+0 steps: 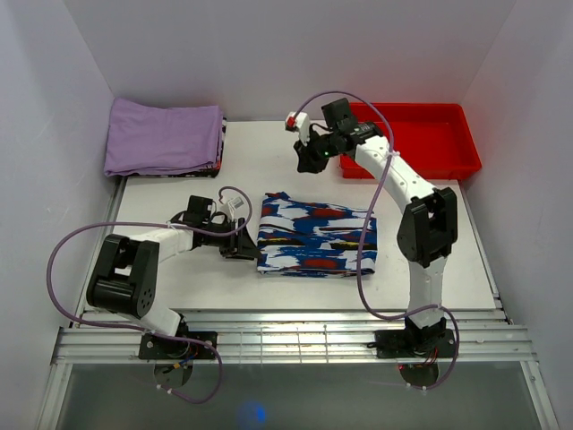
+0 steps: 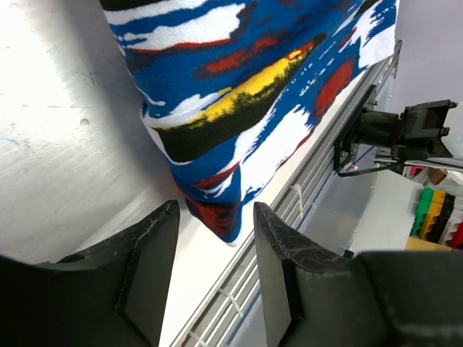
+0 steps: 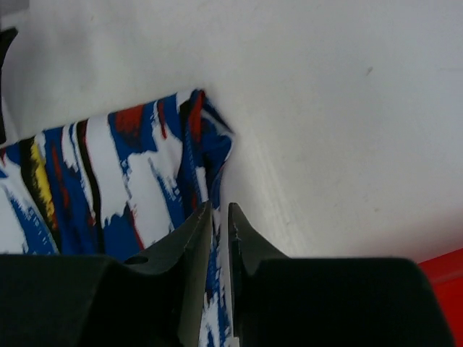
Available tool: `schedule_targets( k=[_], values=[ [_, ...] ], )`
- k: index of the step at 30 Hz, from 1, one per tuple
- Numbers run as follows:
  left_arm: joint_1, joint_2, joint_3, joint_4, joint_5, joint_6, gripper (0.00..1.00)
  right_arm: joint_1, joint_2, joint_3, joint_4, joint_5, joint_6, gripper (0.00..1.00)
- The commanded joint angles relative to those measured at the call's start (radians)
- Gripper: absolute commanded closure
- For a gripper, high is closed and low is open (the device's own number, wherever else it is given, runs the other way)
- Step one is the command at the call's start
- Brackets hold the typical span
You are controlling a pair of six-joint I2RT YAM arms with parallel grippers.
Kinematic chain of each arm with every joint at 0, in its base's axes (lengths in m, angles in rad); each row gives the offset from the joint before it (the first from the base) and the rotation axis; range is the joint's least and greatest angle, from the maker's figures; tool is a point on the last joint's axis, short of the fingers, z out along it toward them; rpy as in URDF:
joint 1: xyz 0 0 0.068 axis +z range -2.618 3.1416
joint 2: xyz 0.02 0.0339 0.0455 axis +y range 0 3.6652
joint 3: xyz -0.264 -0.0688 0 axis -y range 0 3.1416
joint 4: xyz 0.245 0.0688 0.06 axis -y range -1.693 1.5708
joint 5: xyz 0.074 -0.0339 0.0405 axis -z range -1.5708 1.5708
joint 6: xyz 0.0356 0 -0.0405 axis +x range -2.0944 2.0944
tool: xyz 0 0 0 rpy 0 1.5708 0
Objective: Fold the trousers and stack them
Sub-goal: Fold the trousers, then neatly place the folded trousers to the corner
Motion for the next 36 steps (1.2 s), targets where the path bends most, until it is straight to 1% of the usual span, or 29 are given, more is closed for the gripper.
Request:
schedule_targets(
  k=[1, 2, 4, 5, 6, 7, 8, 9, 10, 11, 12, 13, 14, 17, 18, 19, 20, 22, 23, 24, 27, 31, 32, 35, 36],
  values=[
    [-0.003, -0.044, 0.024, 0.016, 0.063, 0.013, 0.45, 0.006, -0.021, -0.130, -0.163, -0.050, -0.078, 0.80],
    [0.003, -0.048, 0.019, 0.019, 0.066, 0.010, 0.45, 0.006, -0.021, -0.160, -0.159, -0.050, -0.075, 0.79],
    [0.004, -0.064, -0.003, 0.050, 0.061, -0.025, 0.41, 0.009, -0.027, -0.162, -0.160, -0.089, -0.049, 0.73],
    [0.015, -0.067, -0.013, 0.059, 0.054, -0.043, 0.40, 0.015, -0.030, -0.154, -0.163, -0.107, -0.035, 0.68],
    [0.029, -0.067, -0.020, 0.095, 0.063, -0.065, 0.37, 0.020, -0.033, -0.153, -0.166, -0.134, -0.024, 0.58],
    [0.044, -0.065, -0.039, 0.117, 0.069, -0.112, 0.36, 0.042, -0.047, -0.157, -0.168, -0.136, -0.010, 0.54],
    [0.075, -0.061, -0.043, 0.151, 0.080, -0.134, 0.32, 0.061, -0.059, -0.186, -0.153, -0.129, -0.006, 0.50],
    [0.095, -0.058, -0.047, 0.160, 0.084, -0.151, 0.31, 0.081, -0.075, -0.208, -0.136, -0.078, -0.001, 0.44],
    [0.113, -0.053, -0.048, 0.172, 0.095, -0.181, 0.30, 0.127, -0.111, -0.232, -0.110, -0.046, 0.008, 0.42],
    [0.159, -0.042, -0.048, 0.182, 0.124, -0.195, 0.28, 0.150, -0.131, -0.258, -0.052, -0.012, 0.013, 0.41],
    [0.184, -0.038, -0.044, 0.180, 0.132, -0.205, 0.27, 0.171, -0.151, -0.309, -0.019, 0.047, 0.016, 0.40],
    [0.205, -0.035, -0.039, 0.173, 0.136, -0.211, 0.26, 0.217, -0.188, -0.335, 0.010, 0.069, 0.019, 0.40],
    [0.265, -0.030, -0.030, 0.154, 0.146, -0.209, 0.24, 0.242, -0.202, -0.355, 0.028, 0.088, 0.014, 0.40],
    [0.345, -0.041, -0.022, 0.118, 0.149, -0.185, 0.23, 0.351, -0.251, -0.455, 0.096, 0.164, -0.010, 0.39],
    [0.360, -0.051, -0.019, 0.114, 0.149, -0.179, 0.21, 0.380, -0.259, -0.476, 0.123, 0.215, -0.018, 0.39],
    [0.372, -0.056, -0.014, 0.105, 0.149, -0.171, 0.20, 0.439, -0.268, -0.514, 0.134, 0.238, -0.026, 0.39],
    [0.386, -0.058, -0.010, 0.073, 0.144, -0.151, 0.17, 0.469, -0.273, -0.532, 0.147, 0.268, -0.032, 0.38],
    [0.388, -0.058, 0.009, 0.038, 0.130, -0.136, 0.06, 0.544, -0.273, -0.567, 0.195, 0.341, -0.035, 0.37],
    [0.388, -0.055, 0.010, 0.016, 0.129, -0.131, 0.03, 0.566, -0.268, -0.567, 0.200, 0.362, -0.033, 0.36],
    [0.389, -0.056, 0.009, 0.010, 0.123, -0.134, 0.02, 0.604, -0.248, -0.562, 0.203, 0.406, -0.020, 0.35],
    [0.389, -0.076, -0.005, 0.031, 0.100, -0.168, 0.02, 0.648, -0.187, -0.535, 0.219, 0.475, 0.031, 0.35],
    [0.389, -0.122, -0.030, 0.071, 0.066, -0.217, 0.02, 0.664, -0.104, -0.490, 0.211, 0.494, 0.082, 0.36],
    [0.388, -0.127, -0.031, 0.076, 0.040, -0.226, 0.02, 0.665, -0.090, -0.492, 0.219, 0.531, 0.083, 0.37],
    [0.388, -0.127, -0.036, 0.073, 0.000, -0.241, 0.02, 0.667, -0.049, -0.504, 0.242, 0.552, 0.088, 0.44],
    [0.388, -0.121, -0.036, 0.073, -0.005, -0.243, 0.02, 0.667, -0.041, -0.519, 0.268, 0.575, 0.088, 0.57]
  ],
)
